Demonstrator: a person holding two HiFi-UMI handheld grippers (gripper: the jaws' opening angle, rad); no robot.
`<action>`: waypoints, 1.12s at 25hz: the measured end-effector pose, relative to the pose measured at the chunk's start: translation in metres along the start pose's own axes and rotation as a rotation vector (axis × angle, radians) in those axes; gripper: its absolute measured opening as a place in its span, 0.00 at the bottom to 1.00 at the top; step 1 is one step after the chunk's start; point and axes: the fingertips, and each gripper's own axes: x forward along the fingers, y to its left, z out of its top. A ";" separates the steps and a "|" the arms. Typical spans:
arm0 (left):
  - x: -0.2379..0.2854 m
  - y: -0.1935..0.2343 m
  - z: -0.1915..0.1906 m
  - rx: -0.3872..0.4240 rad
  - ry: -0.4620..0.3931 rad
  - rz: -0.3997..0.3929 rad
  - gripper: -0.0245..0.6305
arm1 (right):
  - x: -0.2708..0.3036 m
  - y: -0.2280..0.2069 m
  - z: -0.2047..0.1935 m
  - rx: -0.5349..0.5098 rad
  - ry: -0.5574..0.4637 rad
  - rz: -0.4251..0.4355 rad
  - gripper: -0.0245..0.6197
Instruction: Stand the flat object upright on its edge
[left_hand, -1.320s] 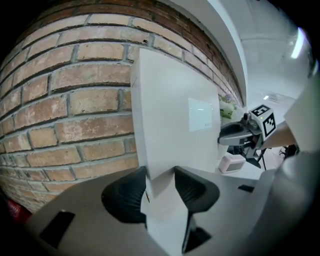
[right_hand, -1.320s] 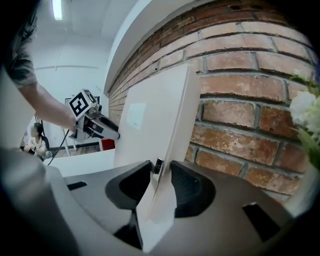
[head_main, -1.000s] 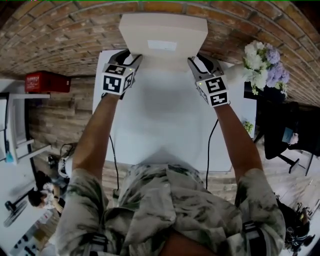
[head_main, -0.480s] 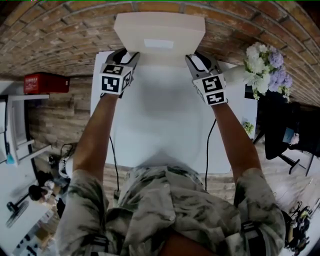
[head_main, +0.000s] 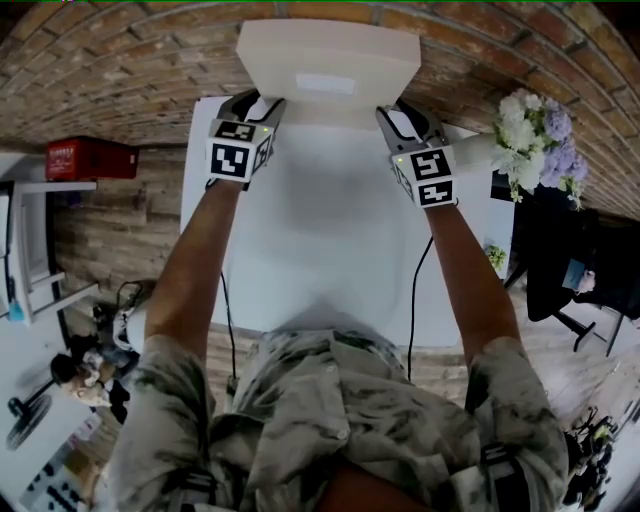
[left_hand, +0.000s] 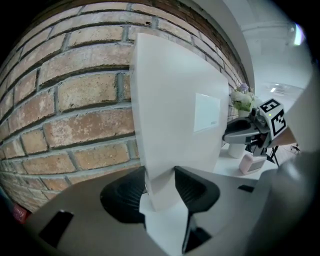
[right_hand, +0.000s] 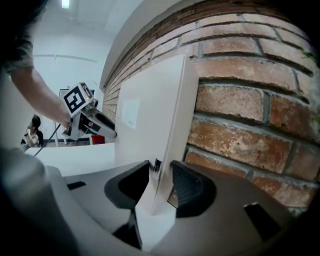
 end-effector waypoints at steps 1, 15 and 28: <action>0.000 0.000 0.000 0.006 0.004 0.002 0.33 | 0.000 -0.001 0.000 0.005 -0.001 -0.003 0.30; -0.028 0.003 -0.005 -0.015 -0.009 0.013 0.34 | -0.023 0.005 -0.012 0.044 0.040 -0.063 0.34; -0.086 -0.037 -0.022 -0.061 -0.057 -0.035 0.34 | -0.063 0.073 0.002 0.065 0.010 -0.042 0.24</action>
